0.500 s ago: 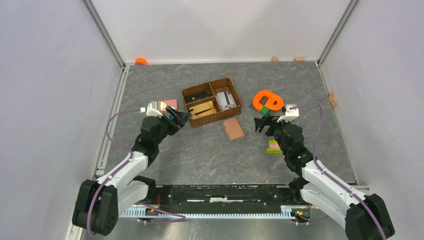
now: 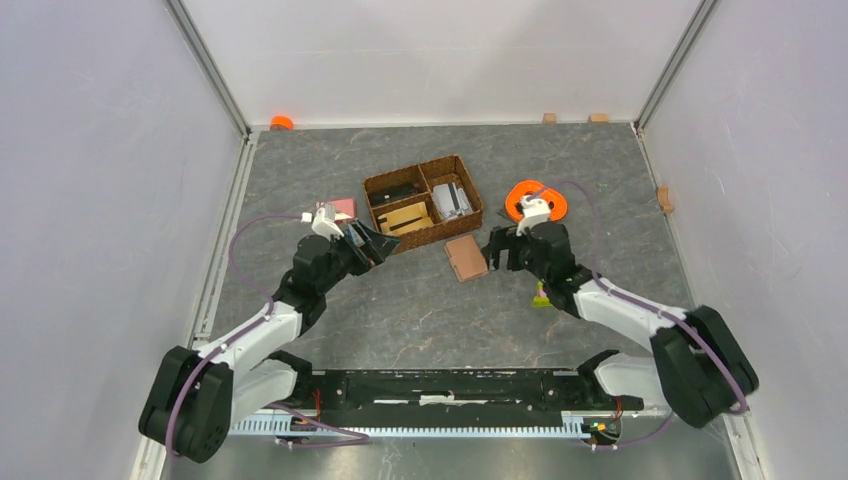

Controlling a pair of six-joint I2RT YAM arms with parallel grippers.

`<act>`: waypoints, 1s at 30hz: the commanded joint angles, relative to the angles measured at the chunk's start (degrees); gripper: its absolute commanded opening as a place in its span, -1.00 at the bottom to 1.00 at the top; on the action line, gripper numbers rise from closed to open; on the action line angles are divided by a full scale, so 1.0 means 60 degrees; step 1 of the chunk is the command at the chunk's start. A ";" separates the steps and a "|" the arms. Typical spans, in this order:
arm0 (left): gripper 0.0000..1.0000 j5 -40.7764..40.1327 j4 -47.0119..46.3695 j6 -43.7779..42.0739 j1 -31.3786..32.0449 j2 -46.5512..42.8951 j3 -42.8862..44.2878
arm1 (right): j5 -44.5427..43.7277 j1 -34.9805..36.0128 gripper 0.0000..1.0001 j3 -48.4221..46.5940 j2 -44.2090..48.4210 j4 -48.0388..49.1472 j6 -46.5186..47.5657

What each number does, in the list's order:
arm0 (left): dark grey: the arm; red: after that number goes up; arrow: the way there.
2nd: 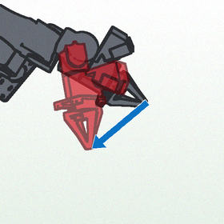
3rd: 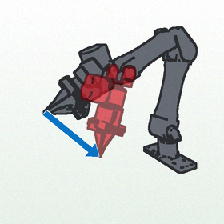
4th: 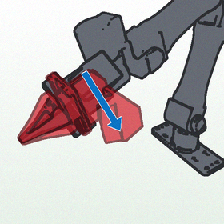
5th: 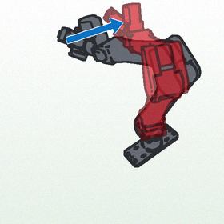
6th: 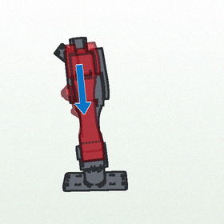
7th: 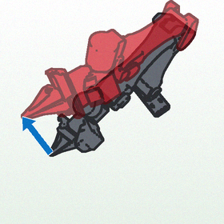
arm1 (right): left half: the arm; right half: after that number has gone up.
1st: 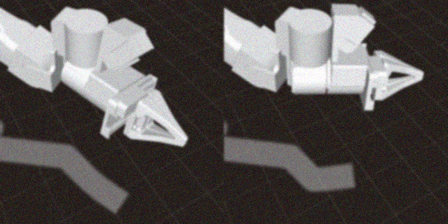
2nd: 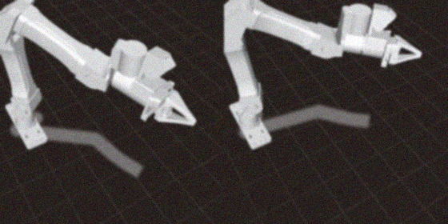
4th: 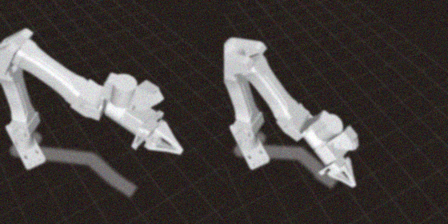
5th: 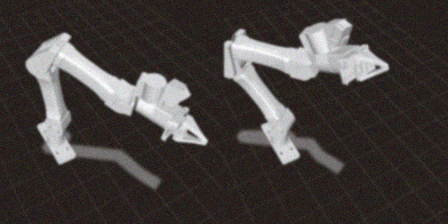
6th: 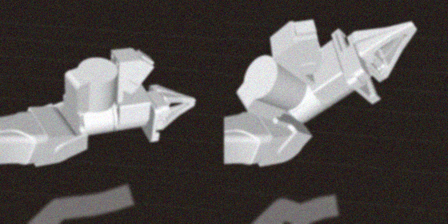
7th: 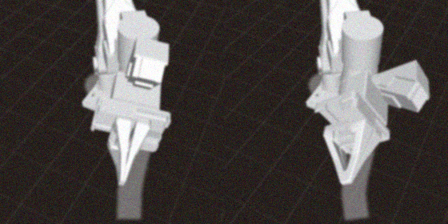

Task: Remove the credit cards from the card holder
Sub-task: Pick up the card holder from the center of the board.

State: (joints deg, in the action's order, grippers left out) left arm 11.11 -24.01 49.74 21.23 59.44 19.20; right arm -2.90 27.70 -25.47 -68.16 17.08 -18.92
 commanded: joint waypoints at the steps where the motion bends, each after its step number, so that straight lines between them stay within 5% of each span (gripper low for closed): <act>1: 1.00 0.0228 -0.0364 -0.0587 0.0379 0.0404 0.0597 | 0.0838 0.0606 0.97 -0.1114 -0.1148 -0.0342 0.0771; 11: 0.97 0.0769 -0.0026 -0.0790 0.0942 0.1882 0.1509 | -0.0377 0.1847 0.97 -0.2664 -0.3257 -0.1482 0.1356; 26: 0.98 0.0638 0.0397 -0.0906 0.0974 0.1783 0.1692 | -0.1342 0.2326 0.98 -0.4019 -0.5038 -0.3079 0.1043; 30: 0.98 0.0663 0.0420 -0.0921 0.0979 0.1832 0.1733 | -0.1143 0.2326 0.73 -0.3698 -0.4383 -0.2920 0.0999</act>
State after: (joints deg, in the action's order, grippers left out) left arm 14.13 -21.96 46.76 26.81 71.24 27.57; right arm -9.56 41.58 -48.21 -97.34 1.39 -12.36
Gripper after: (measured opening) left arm 0.990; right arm 0.909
